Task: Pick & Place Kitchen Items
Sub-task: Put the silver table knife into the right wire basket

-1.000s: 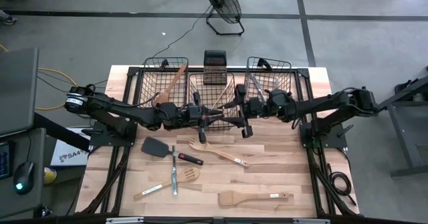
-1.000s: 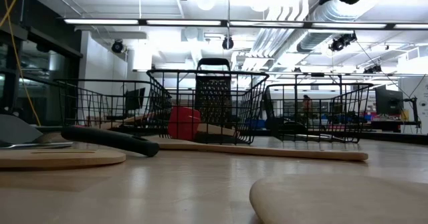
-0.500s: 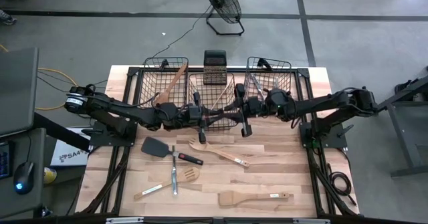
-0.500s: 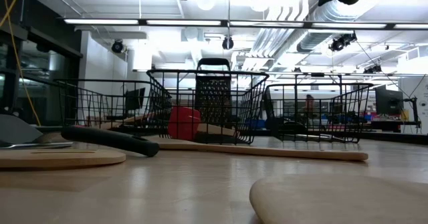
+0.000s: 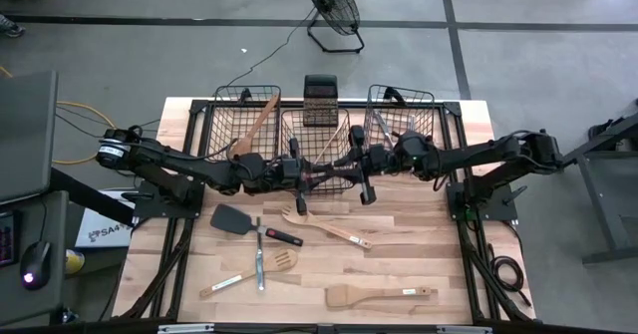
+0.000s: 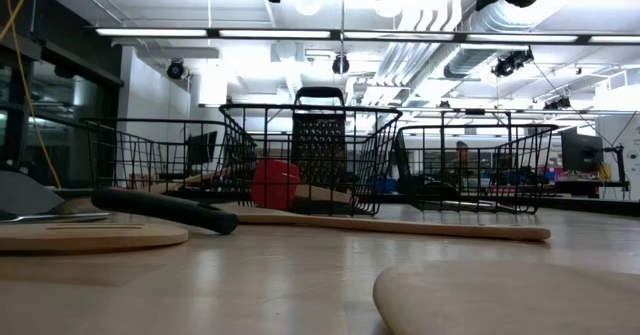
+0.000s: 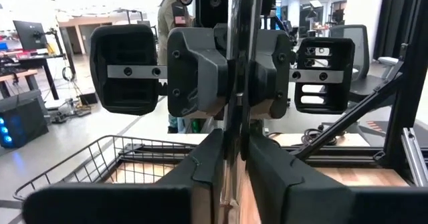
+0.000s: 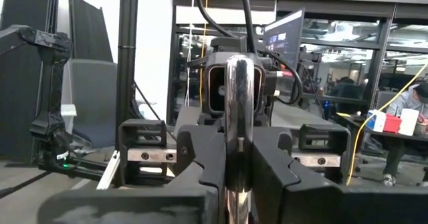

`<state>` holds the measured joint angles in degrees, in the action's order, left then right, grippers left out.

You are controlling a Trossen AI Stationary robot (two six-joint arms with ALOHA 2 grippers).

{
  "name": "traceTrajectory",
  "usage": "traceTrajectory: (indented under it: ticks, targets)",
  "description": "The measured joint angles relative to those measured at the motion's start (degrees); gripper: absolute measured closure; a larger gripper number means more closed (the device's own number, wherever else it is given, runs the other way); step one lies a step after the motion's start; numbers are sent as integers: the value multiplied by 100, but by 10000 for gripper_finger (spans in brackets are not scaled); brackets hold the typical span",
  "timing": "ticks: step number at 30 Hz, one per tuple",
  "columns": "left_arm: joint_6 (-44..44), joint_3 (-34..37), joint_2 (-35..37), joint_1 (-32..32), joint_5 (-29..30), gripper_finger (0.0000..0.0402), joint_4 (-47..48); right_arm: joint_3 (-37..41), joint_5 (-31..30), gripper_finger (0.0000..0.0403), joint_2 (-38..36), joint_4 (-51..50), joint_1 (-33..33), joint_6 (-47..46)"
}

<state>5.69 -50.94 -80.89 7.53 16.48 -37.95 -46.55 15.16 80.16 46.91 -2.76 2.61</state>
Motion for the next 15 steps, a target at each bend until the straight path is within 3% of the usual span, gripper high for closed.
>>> traceTrajectory:
  ticks: [5, 15]
  targets:
    - [0, 0, 5, 0, 17, 306, 6, 5, 4, 367, 0, -42, -2, 0]
    - [2, 0, 5, -2, 85, 302, 38, 9, -324, 367, -536, -1160, -178, 220]
